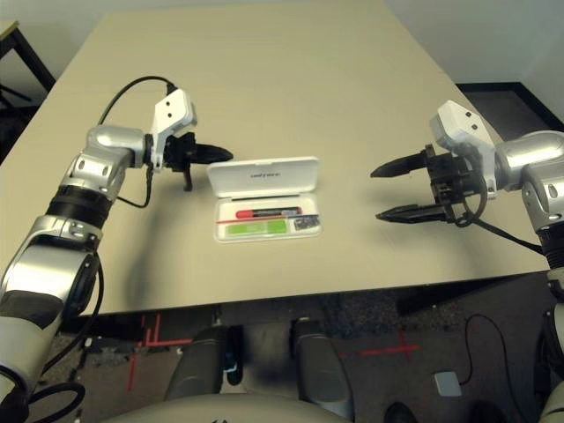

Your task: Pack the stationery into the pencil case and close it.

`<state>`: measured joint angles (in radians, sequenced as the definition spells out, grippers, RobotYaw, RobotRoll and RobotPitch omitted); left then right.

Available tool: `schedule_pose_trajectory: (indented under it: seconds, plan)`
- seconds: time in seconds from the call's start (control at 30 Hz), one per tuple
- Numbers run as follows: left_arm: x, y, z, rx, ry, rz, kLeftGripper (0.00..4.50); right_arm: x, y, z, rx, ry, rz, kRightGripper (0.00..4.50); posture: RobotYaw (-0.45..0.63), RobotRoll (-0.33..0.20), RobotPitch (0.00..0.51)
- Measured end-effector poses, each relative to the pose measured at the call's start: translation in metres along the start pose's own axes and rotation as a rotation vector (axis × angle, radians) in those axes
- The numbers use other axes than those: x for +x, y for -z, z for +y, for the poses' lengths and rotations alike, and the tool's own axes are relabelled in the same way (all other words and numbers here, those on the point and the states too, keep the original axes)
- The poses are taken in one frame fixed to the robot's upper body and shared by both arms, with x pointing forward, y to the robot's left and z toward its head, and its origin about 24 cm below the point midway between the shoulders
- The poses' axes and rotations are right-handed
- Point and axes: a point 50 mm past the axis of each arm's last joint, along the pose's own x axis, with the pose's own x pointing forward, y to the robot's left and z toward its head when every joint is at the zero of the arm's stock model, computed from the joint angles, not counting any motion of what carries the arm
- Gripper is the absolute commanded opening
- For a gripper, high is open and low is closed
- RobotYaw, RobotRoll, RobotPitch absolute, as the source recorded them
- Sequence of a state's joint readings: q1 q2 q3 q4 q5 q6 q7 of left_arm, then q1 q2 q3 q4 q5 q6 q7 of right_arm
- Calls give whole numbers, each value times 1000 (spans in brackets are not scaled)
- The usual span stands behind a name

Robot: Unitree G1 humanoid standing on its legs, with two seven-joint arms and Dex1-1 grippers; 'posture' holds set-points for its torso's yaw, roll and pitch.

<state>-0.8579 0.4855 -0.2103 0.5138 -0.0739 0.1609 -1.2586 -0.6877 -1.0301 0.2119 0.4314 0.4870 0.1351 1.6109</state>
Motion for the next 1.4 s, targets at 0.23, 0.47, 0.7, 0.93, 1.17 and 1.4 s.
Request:
schedule_pose_trajectory:
  seconds: [0.23,0.47,0.7,0.93,1.17,1.4]
  plan:
    - [9,-10,-21,60,85,13,40,4,-2,-2,-7,-6,-10,4500,-44,0,102]
    - [21,1,-40,63,148,55,40,6,-1,-2,-7,-13,-19,4500,-46,0,100]
    - [30,2,-49,96,178,86,40,9,-1,-3,-8,-17,-29,4500,-50,0,99]
    - [39,12,-53,145,191,131,40,12,0,-3,-7,-22,-41,4500,-58,0,101]
    - [44,18,-45,240,145,198,40,11,-1,-4,-9,-8,-51,4500,-68,0,99]
    - [47,18,-44,100,140,127,998,19,0,-5,-10,-19,-64,4500,-65,0,98]
